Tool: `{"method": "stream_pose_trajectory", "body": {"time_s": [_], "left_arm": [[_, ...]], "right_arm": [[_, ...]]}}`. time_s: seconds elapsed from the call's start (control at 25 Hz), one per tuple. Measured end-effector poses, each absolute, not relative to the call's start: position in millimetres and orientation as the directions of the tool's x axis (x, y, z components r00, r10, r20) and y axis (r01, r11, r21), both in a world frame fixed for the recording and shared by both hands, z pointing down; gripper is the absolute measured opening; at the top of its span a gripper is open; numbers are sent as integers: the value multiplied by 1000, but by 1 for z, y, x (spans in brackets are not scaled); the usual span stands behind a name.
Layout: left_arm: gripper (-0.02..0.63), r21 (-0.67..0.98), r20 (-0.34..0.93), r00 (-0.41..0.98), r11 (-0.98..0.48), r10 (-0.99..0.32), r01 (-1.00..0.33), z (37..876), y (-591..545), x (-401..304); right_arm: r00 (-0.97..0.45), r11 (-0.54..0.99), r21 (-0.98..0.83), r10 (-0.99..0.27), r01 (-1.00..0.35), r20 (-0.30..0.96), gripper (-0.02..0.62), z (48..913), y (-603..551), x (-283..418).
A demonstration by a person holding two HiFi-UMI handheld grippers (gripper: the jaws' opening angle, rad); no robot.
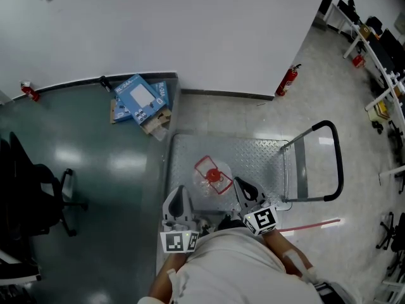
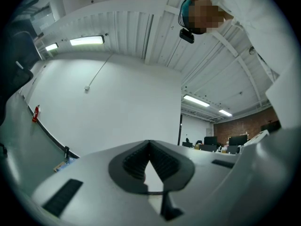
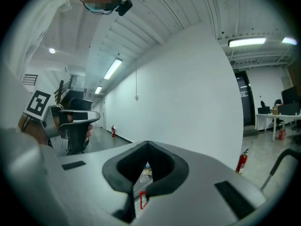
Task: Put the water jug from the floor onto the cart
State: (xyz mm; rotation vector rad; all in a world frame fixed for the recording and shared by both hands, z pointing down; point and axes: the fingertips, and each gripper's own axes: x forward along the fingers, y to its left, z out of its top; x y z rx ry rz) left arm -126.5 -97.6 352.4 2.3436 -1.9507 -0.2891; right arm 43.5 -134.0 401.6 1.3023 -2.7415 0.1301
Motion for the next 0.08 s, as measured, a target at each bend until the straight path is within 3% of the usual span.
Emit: {"method": "stream_pose_trajectory", "body": {"time_s": [0.08], "left_arm": [[3,180,-96,174,-189,-980,-965,352,-95,-127]], "right_arm": [[-632,634,-31,-764,-772,131,12,402,-132,42]]}}
